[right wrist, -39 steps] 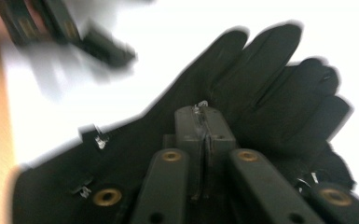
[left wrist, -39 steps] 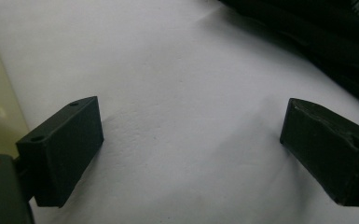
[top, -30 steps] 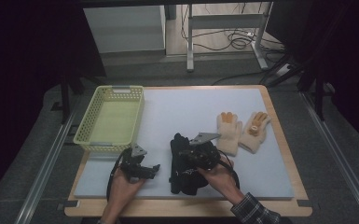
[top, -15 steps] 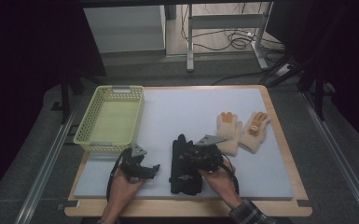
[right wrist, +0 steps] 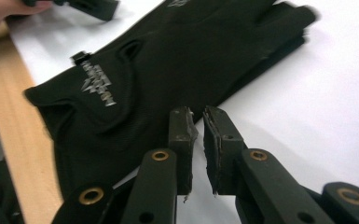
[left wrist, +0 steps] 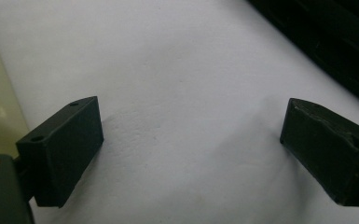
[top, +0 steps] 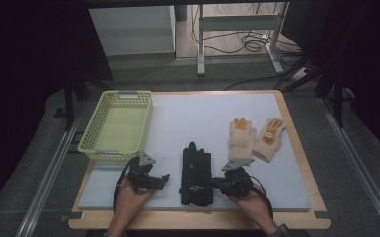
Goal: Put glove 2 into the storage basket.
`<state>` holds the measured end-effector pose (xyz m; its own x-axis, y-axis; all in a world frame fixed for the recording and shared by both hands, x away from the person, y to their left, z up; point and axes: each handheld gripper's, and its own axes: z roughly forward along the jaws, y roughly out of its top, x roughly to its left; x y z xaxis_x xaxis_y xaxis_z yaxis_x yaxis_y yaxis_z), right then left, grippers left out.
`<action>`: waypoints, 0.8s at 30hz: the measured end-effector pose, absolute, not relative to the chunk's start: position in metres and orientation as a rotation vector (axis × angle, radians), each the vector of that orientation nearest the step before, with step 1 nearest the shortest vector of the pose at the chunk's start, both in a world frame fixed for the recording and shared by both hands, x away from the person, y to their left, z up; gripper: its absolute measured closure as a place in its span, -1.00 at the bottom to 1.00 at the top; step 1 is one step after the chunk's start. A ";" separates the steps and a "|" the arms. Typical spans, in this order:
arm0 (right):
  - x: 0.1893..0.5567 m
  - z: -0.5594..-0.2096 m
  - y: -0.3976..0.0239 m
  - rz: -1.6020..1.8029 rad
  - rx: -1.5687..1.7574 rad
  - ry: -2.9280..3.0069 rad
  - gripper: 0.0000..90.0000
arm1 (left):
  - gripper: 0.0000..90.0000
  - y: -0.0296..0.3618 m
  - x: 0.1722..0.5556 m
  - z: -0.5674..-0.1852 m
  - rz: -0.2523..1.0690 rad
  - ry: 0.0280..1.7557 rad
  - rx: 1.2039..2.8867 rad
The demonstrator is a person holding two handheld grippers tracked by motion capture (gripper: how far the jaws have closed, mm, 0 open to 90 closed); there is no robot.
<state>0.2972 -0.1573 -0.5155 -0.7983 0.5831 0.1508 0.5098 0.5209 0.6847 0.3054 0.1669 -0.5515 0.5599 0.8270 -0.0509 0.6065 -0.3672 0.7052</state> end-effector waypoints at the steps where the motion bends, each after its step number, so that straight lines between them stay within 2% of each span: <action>1: 0.296 -0.516 -0.155 1.152 0.951 2.660 0.77 | -0.87 0.167 0.305 -0.552 0.410 1.143 2.105; 10: 0.293 -0.523 -0.135 1.204 0.890 2.697 0.73 | -0.87 0.168 0.306 -0.551 0.409 1.142 2.102; 15: 0.292 -0.525 -0.140 1.196 0.876 2.702 0.70 | -0.86 0.178 0.305 -0.550 0.350 1.145 2.065; 18: 0.292 -0.530 -0.140 1.206 0.871 2.708 0.70 | -0.85 0.184 0.301 -0.551 0.430 1.161 2.105; 24: 0.298 -0.536 -0.129 1.263 0.851 2.697 0.69 | -0.91 0.203 0.294 -0.552 0.431 1.194 2.100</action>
